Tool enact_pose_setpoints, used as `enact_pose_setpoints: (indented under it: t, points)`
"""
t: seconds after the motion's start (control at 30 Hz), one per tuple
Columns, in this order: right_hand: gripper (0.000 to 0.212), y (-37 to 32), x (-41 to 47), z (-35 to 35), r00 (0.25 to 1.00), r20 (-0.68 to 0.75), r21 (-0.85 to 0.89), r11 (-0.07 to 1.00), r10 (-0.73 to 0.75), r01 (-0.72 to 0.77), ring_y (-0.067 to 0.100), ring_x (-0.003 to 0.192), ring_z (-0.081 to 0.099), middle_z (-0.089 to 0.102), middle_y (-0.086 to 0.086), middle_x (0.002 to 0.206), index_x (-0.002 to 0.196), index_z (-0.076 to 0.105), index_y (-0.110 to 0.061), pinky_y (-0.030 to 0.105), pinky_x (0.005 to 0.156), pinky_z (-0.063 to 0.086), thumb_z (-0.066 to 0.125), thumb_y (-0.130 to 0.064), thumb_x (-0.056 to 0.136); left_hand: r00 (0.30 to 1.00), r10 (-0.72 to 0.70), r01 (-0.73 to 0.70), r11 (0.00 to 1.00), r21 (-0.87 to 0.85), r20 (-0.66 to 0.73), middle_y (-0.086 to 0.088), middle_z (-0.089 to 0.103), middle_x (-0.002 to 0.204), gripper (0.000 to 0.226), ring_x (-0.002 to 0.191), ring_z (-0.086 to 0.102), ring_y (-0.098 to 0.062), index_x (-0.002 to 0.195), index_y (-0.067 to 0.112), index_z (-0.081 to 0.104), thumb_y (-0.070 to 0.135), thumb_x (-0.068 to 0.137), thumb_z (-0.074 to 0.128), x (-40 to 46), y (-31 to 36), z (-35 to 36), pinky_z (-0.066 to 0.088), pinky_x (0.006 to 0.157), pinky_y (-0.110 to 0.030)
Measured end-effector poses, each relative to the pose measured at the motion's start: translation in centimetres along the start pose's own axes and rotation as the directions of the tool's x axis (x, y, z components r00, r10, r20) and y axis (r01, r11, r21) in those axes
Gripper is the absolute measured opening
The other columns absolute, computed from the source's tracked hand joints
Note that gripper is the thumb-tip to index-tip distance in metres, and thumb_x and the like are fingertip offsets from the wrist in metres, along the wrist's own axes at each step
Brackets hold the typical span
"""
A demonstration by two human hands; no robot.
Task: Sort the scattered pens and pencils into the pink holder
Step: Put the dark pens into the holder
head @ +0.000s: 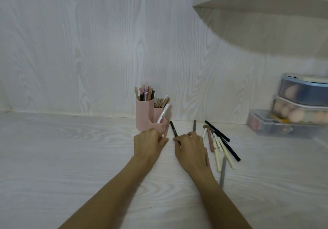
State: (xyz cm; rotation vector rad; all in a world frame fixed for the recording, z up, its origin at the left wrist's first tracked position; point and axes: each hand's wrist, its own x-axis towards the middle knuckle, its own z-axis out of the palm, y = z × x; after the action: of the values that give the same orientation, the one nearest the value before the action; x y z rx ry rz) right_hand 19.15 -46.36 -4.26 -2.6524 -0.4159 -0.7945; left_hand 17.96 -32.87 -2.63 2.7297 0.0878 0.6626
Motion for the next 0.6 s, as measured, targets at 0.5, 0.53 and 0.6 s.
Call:
enact_pose_setpoints:
  t: [0.5, 0.53, 0.6]
  points:
    - [0.024, -2.2, 0.0, -0.5, 0.999, 0.018, 0.119, 0.992, -0.047, 0.045, 0.019, 0.067, 0.056, 0.065, 0.005, 0.074, 0.108, 0.064, -0.011, 0.031, 0.055, 0.042, 0.046, -0.013, 0.092, 0.977, -0.21, 0.214, 0.94, -0.265, 0.043, 0.015, 0.067, 0.086, 0.016, 0.081, 0.061, -0.007, 0.089, 0.031, 0.07, 0.045, 0.085, 0.063, -1.5, -10.4, -4.8, 0.038, 0.061, -0.024]
    - [0.025, -2.2, 0.1, -0.8, 0.999, -0.015, 0.148, 0.989, -0.028, 0.03, 0.02, 0.068, 0.057, 0.066, 0.006, 0.077, 0.112, 0.062, -0.012, 0.031, 0.055, 0.041, 0.046, -0.013, 0.093, 0.979, -0.2, 0.195, 0.918, -0.345, 0.02, 0.016, 0.068, 0.087, 0.014, 0.083, 0.063, -0.007, 0.088, 0.031, 0.069, 0.044, 0.086, 0.063, -1.4, -11.0, -5.3, 0.04, 0.062, -0.024]
    - [0.026, -2.3, 0.0, -1.4, 0.997, -0.07, 0.248, 0.968, 0.042, -0.023, 0.021, 0.075, 0.062, 0.068, 0.006, 0.086, 0.119, 0.057, -0.014, 0.031, 0.06, 0.045, 0.044, -0.016, 0.096, 0.979, -0.184, 0.12, 0.872, -0.475, -0.089, 0.017, 0.068, 0.086, 0.011, 0.085, 0.065, -0.008, 0.087, 0.029, 0.068, 0.04, 0.086, 0.064, -1.3, -11.3, -6.7, 0.045, 0.067, -0.023]
